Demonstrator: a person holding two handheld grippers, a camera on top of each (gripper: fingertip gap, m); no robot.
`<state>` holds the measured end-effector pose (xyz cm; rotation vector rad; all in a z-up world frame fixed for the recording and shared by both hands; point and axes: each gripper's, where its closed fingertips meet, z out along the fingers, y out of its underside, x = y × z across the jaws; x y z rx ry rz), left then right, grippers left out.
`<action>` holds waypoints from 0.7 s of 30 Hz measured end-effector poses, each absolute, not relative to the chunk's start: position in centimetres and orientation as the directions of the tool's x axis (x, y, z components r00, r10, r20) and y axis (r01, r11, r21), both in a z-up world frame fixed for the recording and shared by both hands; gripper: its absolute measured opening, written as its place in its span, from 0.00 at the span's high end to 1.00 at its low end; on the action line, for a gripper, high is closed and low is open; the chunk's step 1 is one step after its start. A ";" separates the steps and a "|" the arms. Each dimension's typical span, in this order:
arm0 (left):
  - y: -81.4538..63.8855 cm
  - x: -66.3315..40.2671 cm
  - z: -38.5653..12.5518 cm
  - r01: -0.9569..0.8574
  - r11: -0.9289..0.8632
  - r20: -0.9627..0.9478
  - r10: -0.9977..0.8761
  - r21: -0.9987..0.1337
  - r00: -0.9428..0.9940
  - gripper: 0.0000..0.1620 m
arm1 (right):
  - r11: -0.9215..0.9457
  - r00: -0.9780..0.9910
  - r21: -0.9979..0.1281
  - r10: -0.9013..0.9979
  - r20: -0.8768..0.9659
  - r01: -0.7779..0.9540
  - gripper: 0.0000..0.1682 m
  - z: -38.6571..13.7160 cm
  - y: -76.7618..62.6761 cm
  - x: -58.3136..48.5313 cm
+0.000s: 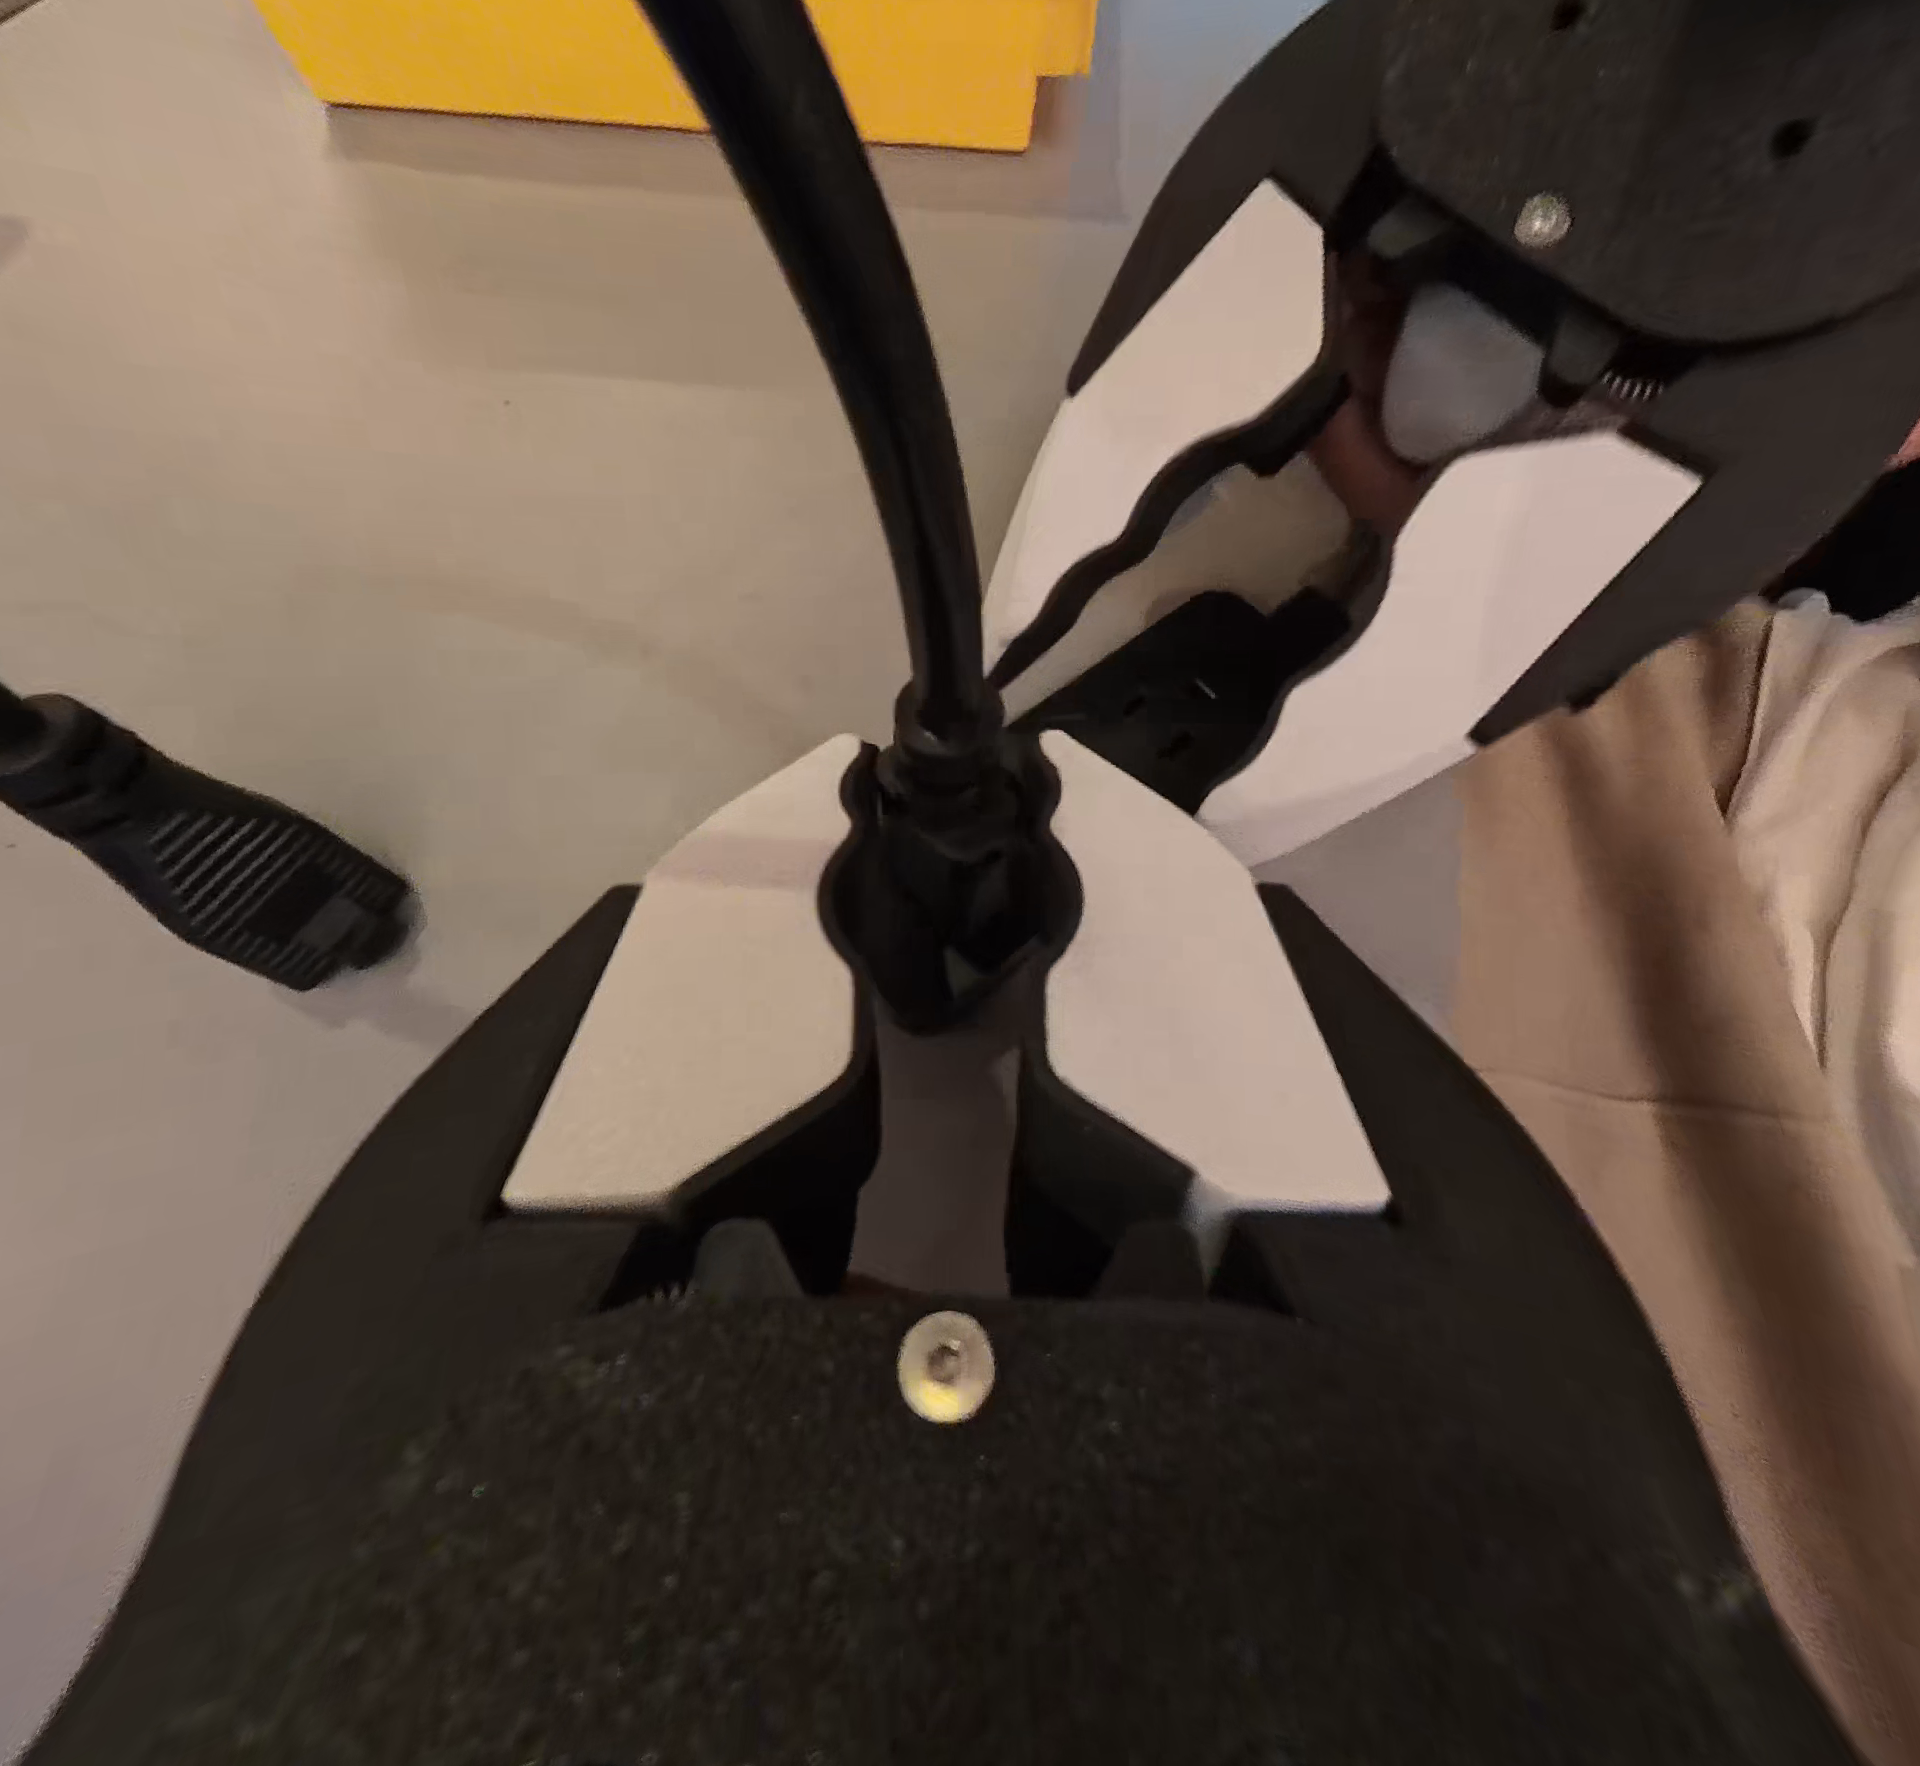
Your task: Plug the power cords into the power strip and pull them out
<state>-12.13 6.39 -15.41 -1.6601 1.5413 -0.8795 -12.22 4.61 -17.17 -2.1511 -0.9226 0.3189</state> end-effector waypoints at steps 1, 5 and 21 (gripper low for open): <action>6.5 -12.1 -15.4 -0.533 -0.064 0.027 -0.997 -0.844 0.077 0.84 | -0.444 0.692 -0.722 0.719 0.067 0.531 0.74 -17.4 4.8 -12.5; 7.0 -12.5 -15.4 -0.528 -0.130 0.065 -0.988 -0.839 0.141 0.85 | -0.422 0.652 -0.692 0.752 0.093 0.586 0.76 -18.1 5.4 -12.9; 9.4 -12.1 -14.5 -0.273 -0.514 0.395 -0.832 -0.813 0.390 0.88 | -0.506 0.685 -0.703 0.727 -0.037 0.499 0.75 -18.2 6.6 -12.7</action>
